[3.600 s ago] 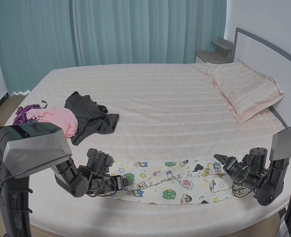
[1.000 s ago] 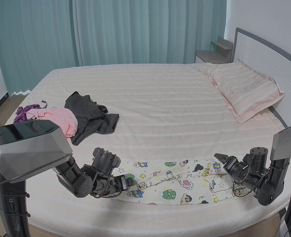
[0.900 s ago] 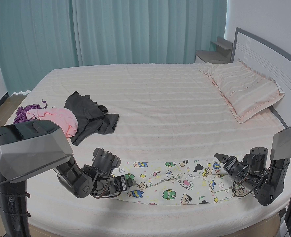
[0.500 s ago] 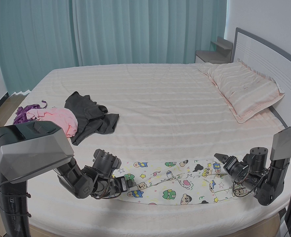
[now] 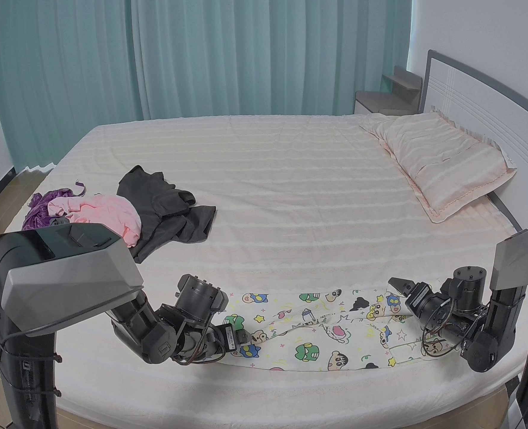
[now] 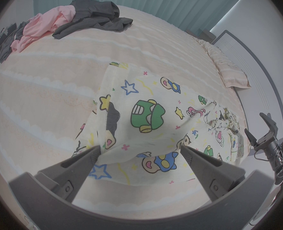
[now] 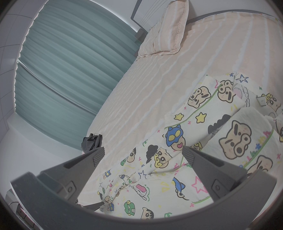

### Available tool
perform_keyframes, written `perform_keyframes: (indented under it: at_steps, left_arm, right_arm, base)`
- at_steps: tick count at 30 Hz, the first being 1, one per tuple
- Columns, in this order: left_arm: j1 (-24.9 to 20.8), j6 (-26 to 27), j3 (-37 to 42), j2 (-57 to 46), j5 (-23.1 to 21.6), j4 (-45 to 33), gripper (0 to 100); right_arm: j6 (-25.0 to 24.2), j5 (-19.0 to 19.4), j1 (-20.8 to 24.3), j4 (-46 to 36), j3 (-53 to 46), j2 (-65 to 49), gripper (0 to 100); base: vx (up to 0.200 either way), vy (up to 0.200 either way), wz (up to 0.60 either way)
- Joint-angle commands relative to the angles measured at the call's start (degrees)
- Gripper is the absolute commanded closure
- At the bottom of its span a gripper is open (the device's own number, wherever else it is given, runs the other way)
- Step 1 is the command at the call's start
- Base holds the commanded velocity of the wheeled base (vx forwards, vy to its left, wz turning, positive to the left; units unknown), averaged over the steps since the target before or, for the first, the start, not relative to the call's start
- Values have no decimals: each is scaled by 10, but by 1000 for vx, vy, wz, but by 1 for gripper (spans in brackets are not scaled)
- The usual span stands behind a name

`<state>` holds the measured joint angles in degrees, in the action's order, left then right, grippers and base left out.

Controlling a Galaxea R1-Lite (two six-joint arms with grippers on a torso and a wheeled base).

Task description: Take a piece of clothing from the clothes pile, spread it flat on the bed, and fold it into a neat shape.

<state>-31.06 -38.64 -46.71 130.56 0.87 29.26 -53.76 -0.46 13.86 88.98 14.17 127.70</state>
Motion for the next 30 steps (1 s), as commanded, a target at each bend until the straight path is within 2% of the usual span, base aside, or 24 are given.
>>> perform_keyframes:
  at_steps: [1,2,3,11,30]
  left_arm:
    - [-1,0,3,1,1,0,0]
    - [0,0,3,0,1,-1,0]
    - [0,-1,3,0,2,-1,100]
    - [6,-6,2,-3,18,-2,100]
    - [43,-6,-34,-61,17,0,100]
  right_arm:
    - [0,-1,1,9,0,0,0]
    - [1,0,1,9,0,0,0]
    - [1,0,1,9,0,0,0]
    - [0,-1,0,9,0,0,0]
    - [1,-2,0,8,-6,4,0]
  base:
    - [0,0,0]
    - [0,0,0]
    - [0,0,0]
    - [0,0,0]
    - [0,0,0]
